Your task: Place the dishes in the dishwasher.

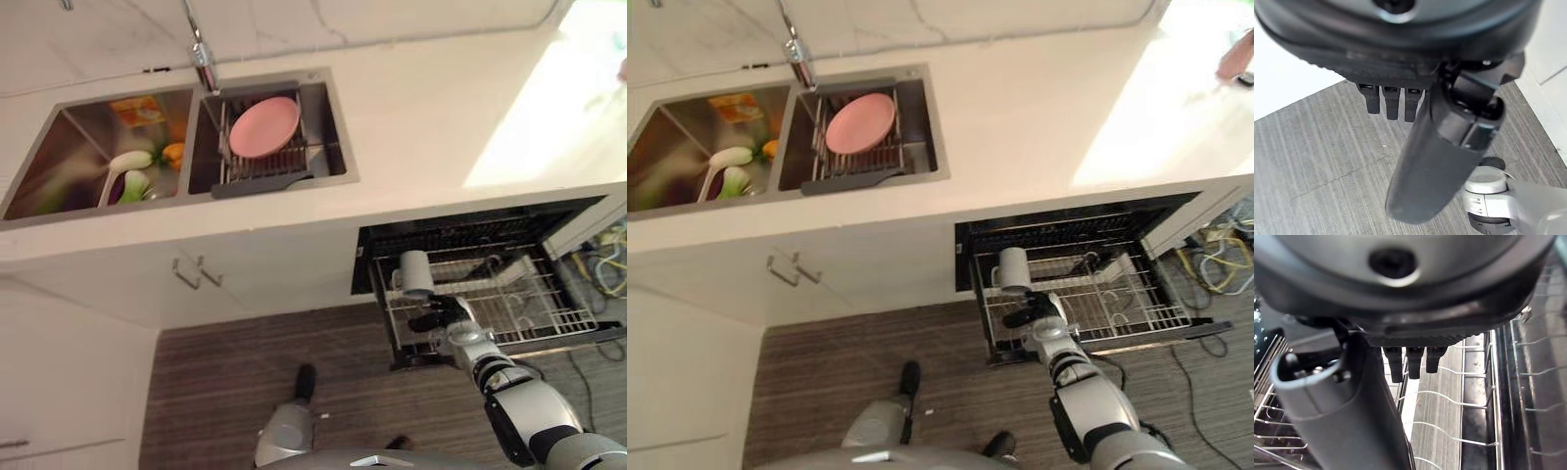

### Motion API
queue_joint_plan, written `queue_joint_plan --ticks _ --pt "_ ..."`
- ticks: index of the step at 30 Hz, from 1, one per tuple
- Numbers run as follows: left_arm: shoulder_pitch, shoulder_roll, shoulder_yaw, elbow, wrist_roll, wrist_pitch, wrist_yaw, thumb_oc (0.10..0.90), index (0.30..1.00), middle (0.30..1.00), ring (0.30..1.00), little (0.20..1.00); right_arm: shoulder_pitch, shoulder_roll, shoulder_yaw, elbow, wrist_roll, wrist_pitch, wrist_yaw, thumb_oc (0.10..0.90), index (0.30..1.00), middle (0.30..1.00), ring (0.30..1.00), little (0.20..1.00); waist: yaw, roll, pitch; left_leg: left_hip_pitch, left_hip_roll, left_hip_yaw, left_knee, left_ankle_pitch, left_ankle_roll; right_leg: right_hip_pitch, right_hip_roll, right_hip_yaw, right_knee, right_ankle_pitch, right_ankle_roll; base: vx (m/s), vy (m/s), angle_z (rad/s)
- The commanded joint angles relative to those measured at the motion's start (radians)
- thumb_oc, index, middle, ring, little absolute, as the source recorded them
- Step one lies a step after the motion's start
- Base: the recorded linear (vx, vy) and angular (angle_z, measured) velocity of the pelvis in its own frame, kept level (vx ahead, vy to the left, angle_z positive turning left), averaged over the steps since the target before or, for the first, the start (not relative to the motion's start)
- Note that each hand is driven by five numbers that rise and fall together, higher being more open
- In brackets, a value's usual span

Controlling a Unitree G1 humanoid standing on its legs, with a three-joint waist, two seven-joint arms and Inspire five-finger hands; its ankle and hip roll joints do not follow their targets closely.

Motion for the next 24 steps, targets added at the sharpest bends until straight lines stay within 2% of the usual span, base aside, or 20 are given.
queue_joint_plan --ticks 1,11,14,19,24 --pt "-0.107 0.032 -0.063 0.039 -0.019 -0.012 0.041 0.8 0.9 0.9 0.9 0.9 -0.129 -0.049 -0.007 -0.001 0.013 -0.053 -0.044 0.8 0.9 0.9 0.9 0.9 0.017 -0.015 0.016 0.041 0.046 0.005 0.022 -0.081 -0.054 -0.054 -0.076 0.011 0.042 -0.068 0.044 -0.01 0.015 0.1" --pt "-0.11 -0.002 -0.016 0.129 -0.054 0.018 0.037 0.8 0.9 0.9 0.9 0.9 -0.108 -0.03 0.029 -0.084 -0.015 -0.085 -0.046 0.8 0.9 0.9 0.9 0.9 -0.011 -0.021 -0.014 0.072 0.058 0.039 0.019 -0.093 -0.053 -0.042 -0.074 0.036 0.028 -0.068 0.04 0.03 0.013 -0.01" --pt "-0.11 -0.008 0.023 0.136 -0.08 0.021 0.033 0.8 0.9 0.9 0.9 0.9 -0.084 -0.068 0.108 -0.226 -0.138 -0.105 -0.044 0.8 0.9 0.9 0.9 0.9 -0.025 -0.031 -0.028 0.094 0.063 0.054 0.019 -0.101 -0.055 -0.031 -0.071 0.047 0.026 -0.072 0.038 0.04 -0.008 -0.18" --pt "-0.1 -0.033 0.089 0.132 -0.138 0.023 0.039 0.8 0.9 0.9 0.9 0.9 0.063 -0.123 0.046 -0.566 -0.175 -0.127 -0.055 0.8 0.9 0.9 0.9 0.9 -0.07 -0.046 -0.056 0.146 0.071 0.082 0.026 -0.125 -0.055 -0.002 -0.063 0.079 0.023 -0.084 0.034 0.05 -0.016 -0.13" --pt "-0.086 -0.065 0.145 0.137 -0.181 0.027 0.033 0.8 0.9 0.9 0.9 0.9 0.241 -0.175 -0.03 -0.833 -0.214 -0.149 -0.019 0.8 0.9 0.9 0.9 0.9 -0.101 -0.047 -0.089 0.203 0.08 0.105 0.047 -0.155 -0.053 0.037 -0.05 0.114 0.02 -0.108 0.027 0.05 -0.038 -0.26"
